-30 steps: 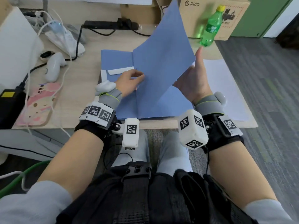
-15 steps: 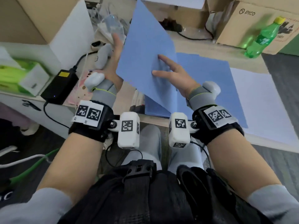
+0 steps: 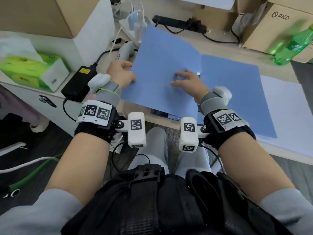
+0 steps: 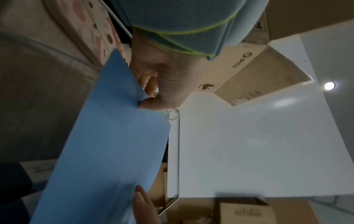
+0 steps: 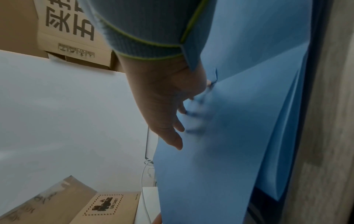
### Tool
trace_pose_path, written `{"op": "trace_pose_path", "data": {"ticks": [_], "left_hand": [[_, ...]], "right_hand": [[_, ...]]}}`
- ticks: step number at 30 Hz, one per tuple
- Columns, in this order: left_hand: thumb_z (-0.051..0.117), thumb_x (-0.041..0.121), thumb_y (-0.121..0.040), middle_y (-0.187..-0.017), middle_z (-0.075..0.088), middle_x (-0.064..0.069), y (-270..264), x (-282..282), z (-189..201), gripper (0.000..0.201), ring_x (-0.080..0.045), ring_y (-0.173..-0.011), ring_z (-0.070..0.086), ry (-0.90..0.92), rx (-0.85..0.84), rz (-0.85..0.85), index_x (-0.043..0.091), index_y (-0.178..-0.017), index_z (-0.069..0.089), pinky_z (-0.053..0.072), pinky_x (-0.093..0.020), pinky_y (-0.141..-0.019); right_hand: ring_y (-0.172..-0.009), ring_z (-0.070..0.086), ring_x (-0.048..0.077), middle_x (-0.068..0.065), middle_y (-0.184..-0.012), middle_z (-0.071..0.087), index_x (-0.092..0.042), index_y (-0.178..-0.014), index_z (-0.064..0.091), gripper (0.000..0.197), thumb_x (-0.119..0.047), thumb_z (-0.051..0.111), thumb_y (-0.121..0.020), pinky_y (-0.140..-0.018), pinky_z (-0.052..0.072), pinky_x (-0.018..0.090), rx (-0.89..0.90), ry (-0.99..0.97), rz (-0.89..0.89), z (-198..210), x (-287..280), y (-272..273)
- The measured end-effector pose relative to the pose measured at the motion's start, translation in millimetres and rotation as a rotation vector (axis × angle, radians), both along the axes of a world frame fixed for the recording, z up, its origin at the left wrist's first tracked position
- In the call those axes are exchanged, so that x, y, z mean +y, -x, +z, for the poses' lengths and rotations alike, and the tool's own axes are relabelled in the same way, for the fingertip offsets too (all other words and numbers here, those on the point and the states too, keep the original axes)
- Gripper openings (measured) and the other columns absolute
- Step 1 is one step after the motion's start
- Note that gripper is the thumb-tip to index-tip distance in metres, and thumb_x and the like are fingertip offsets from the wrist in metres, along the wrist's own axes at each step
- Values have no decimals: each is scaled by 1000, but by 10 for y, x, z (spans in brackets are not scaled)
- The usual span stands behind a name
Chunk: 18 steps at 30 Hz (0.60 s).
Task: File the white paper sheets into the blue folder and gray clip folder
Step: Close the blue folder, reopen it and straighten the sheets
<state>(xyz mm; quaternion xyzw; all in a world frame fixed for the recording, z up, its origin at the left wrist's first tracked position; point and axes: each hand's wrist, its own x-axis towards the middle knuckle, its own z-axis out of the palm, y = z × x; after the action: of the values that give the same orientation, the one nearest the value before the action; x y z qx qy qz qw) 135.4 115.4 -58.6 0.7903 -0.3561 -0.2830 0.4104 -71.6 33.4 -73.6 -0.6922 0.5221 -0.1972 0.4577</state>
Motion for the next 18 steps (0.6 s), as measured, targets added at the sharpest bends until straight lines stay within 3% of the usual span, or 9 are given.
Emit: {"op": "trace_pose_path", "data": {"ticks": [2, 5, 8, 11, 15, 18], "left_hand": [[59, 3, -73, -123, 63, -8, 42, -51, -8, 49, -26, -111, 59, -22, -106, 47, 17, -120, 58, 49, -36, -96], [55, 5, -76, -125, 60, -9, 161, -151, 16, 47, -31, -118, 53, -87, -375, 7, 17, -122, 57, 43, -35, -99], [55, 3, -74, -139, 47, -10, 347, -285, 90, 58, -33, -135, 32, -67, -624, -177, 17, -130, 53, 29, -37, -111], [54, -2, -77, -145, 43, -7, 624, -425, 187, 56, -34, -144, 12, -20, -675, -408, 14, -131, 53, 15, -39, -117], [50, -3, -81, -146, 42, -5, 1058, -613, 244, 54, -30, -147, 7, -44, -654, -583, 15, -132, 52, 6, -42, -119], [49, 2, -83, -145, 43, -7, 1324, -700, 204, 53, -28, -146, 11, -125, -706, -604, 21, -133, 51, 7, -42, -118]], "right_hand": [[-137, 34, 14, 1, -152, 31, -17, -133, 53, 50, -22, 67, -85, -103, 33, 22, -41, 7, -6, 33, 7, 83], [-121, 48, 12, 4, -138, 50, -13, -124, 61, 40, -17, 67, -85, -92, 38, 21, -84, 52, -44, 50, 28, 249], [-109, 52, 12, 6, -116, 59, -7, -119, 65, 34, -10, 66, -85, -89, 42, 22, -137, 88, -104, 54, 54, 440], [-110, 53, 9, 7, -109, 61, -5, -116, 66, 32, -4, 64, -85, -81, 44, 12, -166, 116, -160, 90, 77, 629], [-117, 56, 16, 11, -113, 65, -7, -114, 67, 30, -7, 65, -84, -97, 45, 27, -138, 125, -213, 118, 75, 915], [-121, 53, 16, 7, -118, 64, -10, -114, 68, 30, -9, 65, -84, -100, 43, 28, -116, 123, -235, 114, 71, 1127]]}}
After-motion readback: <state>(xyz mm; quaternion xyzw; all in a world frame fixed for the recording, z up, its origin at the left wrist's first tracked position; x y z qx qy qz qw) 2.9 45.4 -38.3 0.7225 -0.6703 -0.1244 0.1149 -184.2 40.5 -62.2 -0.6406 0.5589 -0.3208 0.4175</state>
